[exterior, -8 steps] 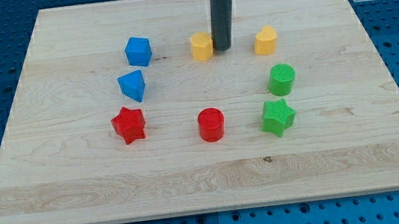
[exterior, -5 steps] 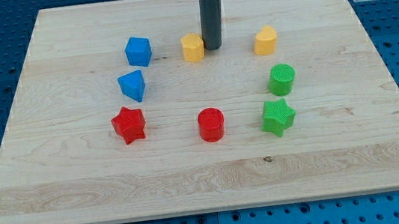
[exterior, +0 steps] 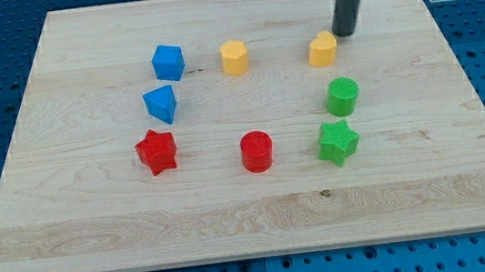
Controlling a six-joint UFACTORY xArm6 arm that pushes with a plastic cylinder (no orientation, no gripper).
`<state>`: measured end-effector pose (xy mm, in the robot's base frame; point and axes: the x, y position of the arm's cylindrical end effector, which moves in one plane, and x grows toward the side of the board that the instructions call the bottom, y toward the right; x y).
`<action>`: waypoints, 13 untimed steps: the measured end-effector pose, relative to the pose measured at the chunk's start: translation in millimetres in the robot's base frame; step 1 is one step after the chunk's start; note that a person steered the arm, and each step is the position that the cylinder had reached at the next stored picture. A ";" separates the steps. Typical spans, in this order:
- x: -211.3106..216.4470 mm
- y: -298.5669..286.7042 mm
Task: Push the yellow heart slightly left
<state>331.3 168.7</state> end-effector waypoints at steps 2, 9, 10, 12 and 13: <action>10.9 4.7; 24.4 -27.3; 24.4 -39.5; 24.4 -43.1; 24.4 -43.1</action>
<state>355.7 125.6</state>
